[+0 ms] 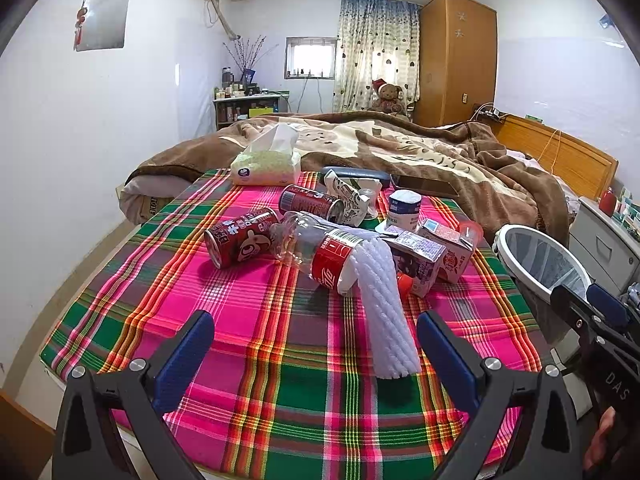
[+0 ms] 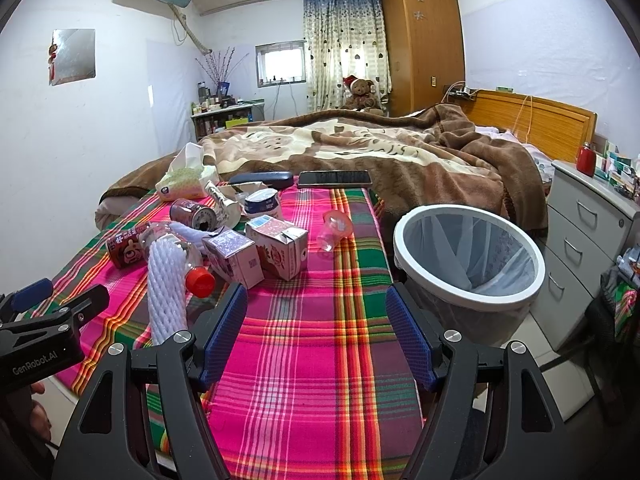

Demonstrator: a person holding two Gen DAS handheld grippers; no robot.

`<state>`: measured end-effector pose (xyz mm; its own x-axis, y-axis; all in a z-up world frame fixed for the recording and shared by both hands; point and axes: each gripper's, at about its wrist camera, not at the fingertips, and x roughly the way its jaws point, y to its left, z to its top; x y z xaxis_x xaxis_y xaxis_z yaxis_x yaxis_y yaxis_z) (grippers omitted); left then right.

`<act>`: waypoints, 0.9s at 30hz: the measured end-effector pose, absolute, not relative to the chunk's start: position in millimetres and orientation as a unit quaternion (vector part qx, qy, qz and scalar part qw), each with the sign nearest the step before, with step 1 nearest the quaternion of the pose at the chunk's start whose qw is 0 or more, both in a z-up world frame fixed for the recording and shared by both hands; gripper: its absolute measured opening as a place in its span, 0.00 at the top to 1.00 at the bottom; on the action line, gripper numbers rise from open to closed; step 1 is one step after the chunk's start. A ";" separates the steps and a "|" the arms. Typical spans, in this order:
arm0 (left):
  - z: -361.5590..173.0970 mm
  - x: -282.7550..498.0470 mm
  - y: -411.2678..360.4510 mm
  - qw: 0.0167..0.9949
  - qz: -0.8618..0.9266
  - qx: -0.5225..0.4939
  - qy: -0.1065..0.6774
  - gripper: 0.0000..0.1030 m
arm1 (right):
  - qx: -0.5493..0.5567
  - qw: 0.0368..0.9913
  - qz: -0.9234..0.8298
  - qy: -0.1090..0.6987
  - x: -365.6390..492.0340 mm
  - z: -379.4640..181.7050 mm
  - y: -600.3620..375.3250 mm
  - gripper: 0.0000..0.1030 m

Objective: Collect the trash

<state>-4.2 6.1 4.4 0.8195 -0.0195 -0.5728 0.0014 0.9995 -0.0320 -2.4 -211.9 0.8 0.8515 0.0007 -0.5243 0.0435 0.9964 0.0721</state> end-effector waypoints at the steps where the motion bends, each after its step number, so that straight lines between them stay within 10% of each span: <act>1: 4.3 -4.6 6.4 0.954 -0.006 -0.015 0.300 0.01 | 0.041 0.961 -0.011 0.272 -2.3 1.0 -212.2 0.29; 27: -0.3 0.4 3.9 0.951 -0.009 -0.016 0.308 0.01 | 0.033 0.962 -0.007 0.269 3.9 -1.8 -215.9 0.29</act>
<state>0.4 3.9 -0.3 0.8101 -0.0278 -0.5856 0.0079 0.9993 -0.0365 3.9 -215.9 -1.8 0.8547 0.0052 -0.5191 0.0307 0.9977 0.0606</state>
